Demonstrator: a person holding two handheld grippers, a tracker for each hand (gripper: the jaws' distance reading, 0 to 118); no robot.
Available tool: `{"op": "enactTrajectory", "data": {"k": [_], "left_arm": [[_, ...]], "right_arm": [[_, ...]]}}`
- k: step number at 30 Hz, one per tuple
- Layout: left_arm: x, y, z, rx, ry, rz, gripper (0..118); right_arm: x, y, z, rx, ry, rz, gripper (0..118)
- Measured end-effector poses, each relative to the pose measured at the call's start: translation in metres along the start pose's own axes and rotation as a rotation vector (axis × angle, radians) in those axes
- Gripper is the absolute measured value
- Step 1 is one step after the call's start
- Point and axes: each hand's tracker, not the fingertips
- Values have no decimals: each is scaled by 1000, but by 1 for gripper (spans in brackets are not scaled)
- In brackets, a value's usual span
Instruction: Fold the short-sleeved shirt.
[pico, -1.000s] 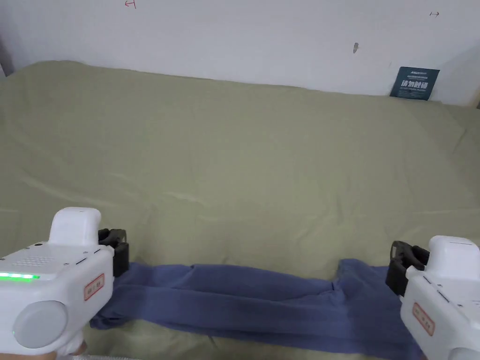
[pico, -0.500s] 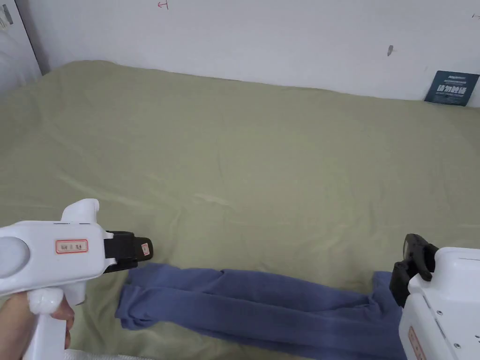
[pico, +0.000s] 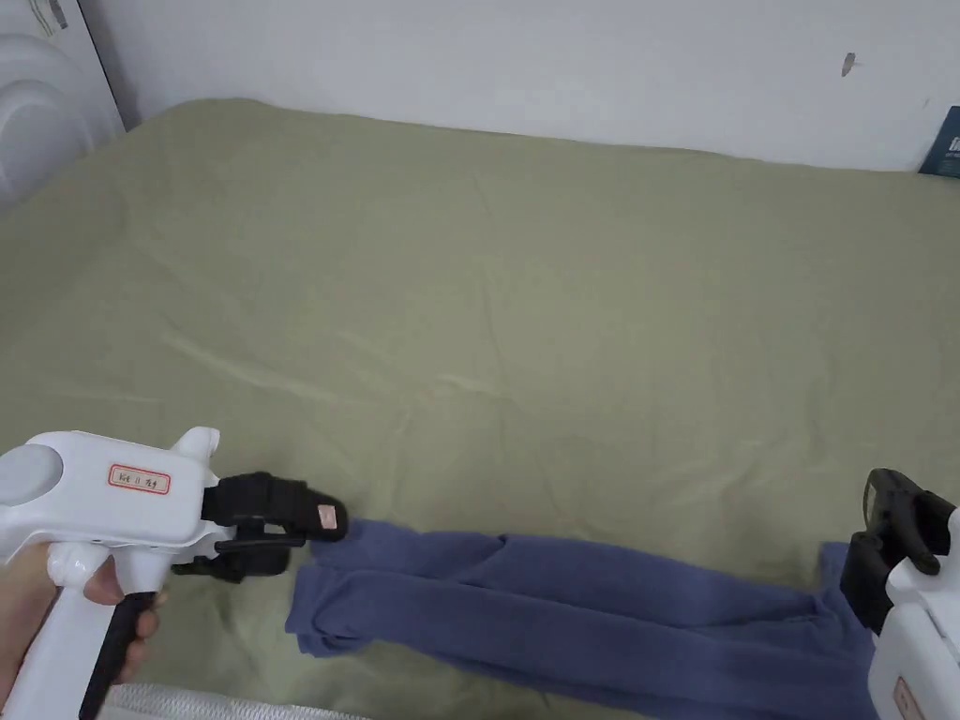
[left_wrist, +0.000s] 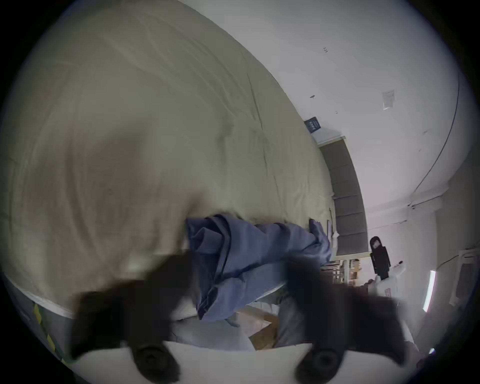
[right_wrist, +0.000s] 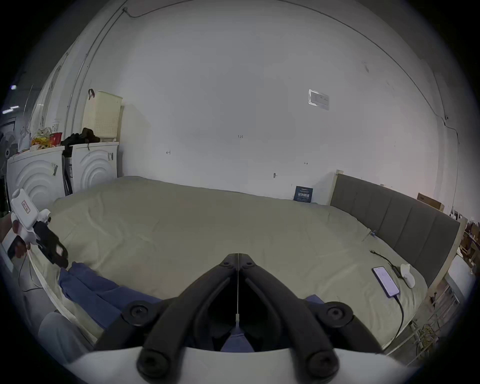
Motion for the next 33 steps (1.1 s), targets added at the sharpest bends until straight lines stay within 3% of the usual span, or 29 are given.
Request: {"op": "enactTrajectory", "data": {"k": [1,8,12,13,15,17,19,27,33], "left_arm": [[-1,0,-8,-18,-17,11,118],[-25,3,-62,-103,-35,44,86],[-25,-3,-63,-89,-83,58,85],[-27,-4,-66,-97,-97,61,78],[-22,-12,-64,-103,-80,67,5],[-24,-20,-77,-95,46,74,5],[-20,-23,-67,-73,-7,86,5],[-4,-28,-2,53,39,110,5],[24,-41,55,131,216,-17,5]], "right_arm": [[-1,0,-2,-4,3,-1,1],[-2,-2,-6,-24,18,1,1],[-1,-2,-6,-27,22,1,1],[-1,-2,-7,-29,27,-1,1],[-2,-2,-8,-28,31,-3,1],[-2,-1,-7,-29,37,-9,1],[-1,1,-4,-27,42,-17,1],[15,12,9,12,45,-26,1],[29,21,15,47,37,-26,1]]}}
